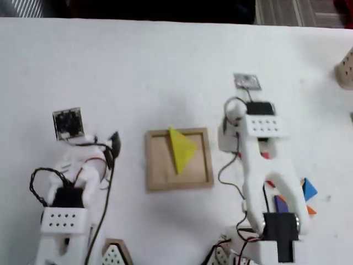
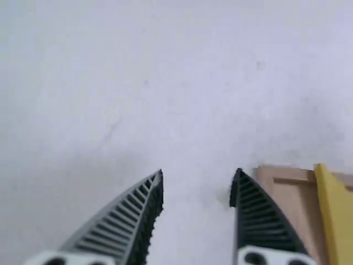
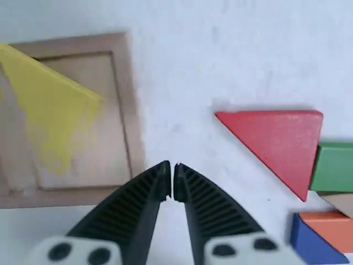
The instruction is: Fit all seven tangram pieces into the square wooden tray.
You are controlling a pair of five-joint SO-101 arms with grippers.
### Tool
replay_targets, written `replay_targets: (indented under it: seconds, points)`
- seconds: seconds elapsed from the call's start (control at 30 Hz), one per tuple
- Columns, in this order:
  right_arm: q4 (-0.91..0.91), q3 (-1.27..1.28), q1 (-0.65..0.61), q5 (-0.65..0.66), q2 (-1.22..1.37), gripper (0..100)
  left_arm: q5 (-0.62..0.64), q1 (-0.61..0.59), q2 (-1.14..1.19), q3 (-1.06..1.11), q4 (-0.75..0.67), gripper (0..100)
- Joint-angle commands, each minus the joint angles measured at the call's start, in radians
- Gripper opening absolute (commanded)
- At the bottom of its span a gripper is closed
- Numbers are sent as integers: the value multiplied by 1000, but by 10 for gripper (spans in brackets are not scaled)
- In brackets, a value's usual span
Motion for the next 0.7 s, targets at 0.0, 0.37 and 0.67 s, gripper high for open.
replay_targets:
  seconds: [0.0, 0.37, 0.67]
  points:
    - [-91, 126, 90, 35, -101, 18, 40, 87, 7, -130, -18, 90]
    - [-245, 407, 220, 71, -369, 18, 203, 527, 62, -227, -199, 21]
    - [-283, 407, 257, 71, -329, 18, 453, 595, 622, -358, -520, 23]
